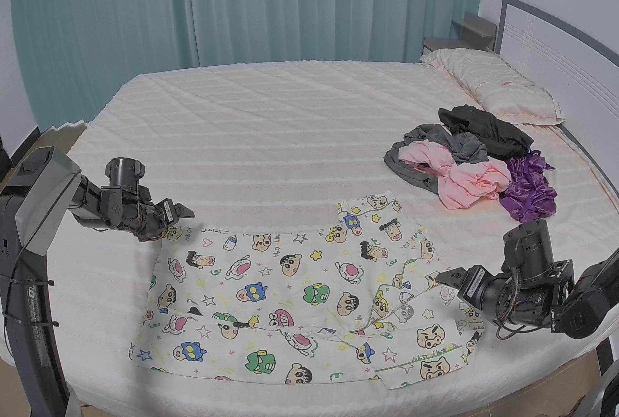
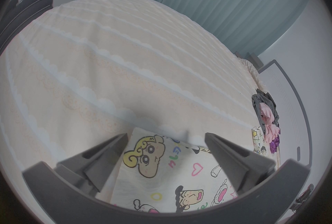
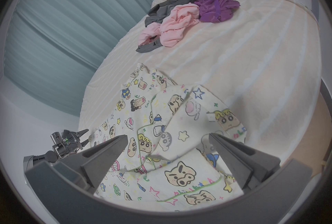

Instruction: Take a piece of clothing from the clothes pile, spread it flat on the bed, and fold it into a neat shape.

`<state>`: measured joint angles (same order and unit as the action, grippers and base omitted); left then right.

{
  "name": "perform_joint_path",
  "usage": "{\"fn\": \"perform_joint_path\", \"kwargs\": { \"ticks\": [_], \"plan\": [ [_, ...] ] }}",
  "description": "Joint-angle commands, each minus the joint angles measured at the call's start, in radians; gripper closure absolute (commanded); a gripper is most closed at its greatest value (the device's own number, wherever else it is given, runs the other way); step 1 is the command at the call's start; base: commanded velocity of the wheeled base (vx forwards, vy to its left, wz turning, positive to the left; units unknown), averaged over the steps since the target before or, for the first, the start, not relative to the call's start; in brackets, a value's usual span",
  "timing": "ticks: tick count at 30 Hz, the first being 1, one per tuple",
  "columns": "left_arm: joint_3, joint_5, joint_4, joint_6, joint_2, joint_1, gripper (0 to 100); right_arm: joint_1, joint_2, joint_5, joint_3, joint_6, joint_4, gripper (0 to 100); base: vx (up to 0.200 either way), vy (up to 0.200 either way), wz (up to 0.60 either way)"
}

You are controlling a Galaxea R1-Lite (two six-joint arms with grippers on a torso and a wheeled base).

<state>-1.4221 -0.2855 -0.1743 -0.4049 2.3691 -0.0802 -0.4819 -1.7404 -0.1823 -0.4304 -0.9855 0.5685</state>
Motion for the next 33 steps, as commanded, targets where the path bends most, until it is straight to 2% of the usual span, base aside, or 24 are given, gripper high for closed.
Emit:
{"fn": "perform_joint_path", "kwargs": {
  "ticks": [1, 2, 3, 5, 6, 8, 9, 13, 15, 16, 17, 24, 33],
  "plan": [
    [-0.009, 0.0, -0.001, -0.002, 0.009, -0.001, 100, 0.02, -0.001, 0.015, -0.027, 0.025, 0.004, 0, 0.0, 0.0, 0.0],
    [-0.008, 0.002, -0.001, -0.002, 0.007, -0.003, 100, 0.049, -0.007, 0.044, -0.073, 0.061, -0.004, 0, 0.0, 0.0, 0.0],
    [-0.008, 0.002, -0.001, -0.002, 0.007, -0.004, 100, 0.055, -0.007, 0.05, -0.08, 0.065, -0.006, 0, 0.0, 0.0, 0.0],
    [-0.004, 0.003, 0.001, -0.005, -0.001, -0.007, 100, 0.097, -0.044, 0.121, -0.168, 0.103, -0.03, 0, 0.0, 0.0, 0.0],
    [-0.004, 0.003, 0.002, -0.005, -0.001, -0.007, 100, 0.103, -0.053, 0.135, -0.186, 0.111, -0.039, 0, 0.0, 0.0, 0.0],
    [-0.003, 0.012, 0.002, -0.028, -0.014, -0.006, 100, 0.143, -0.12, 0.188, -0.318, 0.157, -0.11, 0, 0.0, 0.0, 0.0],
    [-0.003, 0.012, 0.001, -0.032, -0.016, -0.006, 100, 0.146, -0.129, 0.193, -0.337, 0.162, -0.119, 0, 0.0, 0.0, 0.0],
    [0.006, 0.012, 0.004, -0.091, -0.041, -0.003, 100, 0.197, -0.294, 0.233, -0.656, 0.222, -0.285, 0, 0.0, 0.0, 0.0],
    [0.011, 0.012, 0.01, -0.097, -0.051, -0.003, 100, 0.215, -0.367, 0.259, -0.795, 0.254, -0.383, 0, 0.0, 0.0, 0.0],
    [0.011, 0.012, 0.01, -0.097, -0.051, -0.003, 100, 0.215, -0.367, 0.259, -0.795, 0.254, -0.383, 0, 0.0, 0.0, 0.0],
    [0.026, 0.012, 0.009, -0.104, -0.056, -0.003, 100, 0.229, -0.436, 0.277, -0.907, 0.274, -0.452, 0, 0.0, 0.0, 0.0],
    [0.071, 0.012, 0.007, -0.138, -0.084, -0.001, 100, 0.232, -0.643, 0.284, -1.143, 0.324, -0.498, 0, 0.0, 0.0, 0.0],
    [0.127, 0.011, 0.001, -0.146, -0.133, -0.003, 100, 0.218, -0.775, 0.285, -1.272, 0.364, -0.487, 0, 0.0, 0.0, 0.0]
  ]
}}
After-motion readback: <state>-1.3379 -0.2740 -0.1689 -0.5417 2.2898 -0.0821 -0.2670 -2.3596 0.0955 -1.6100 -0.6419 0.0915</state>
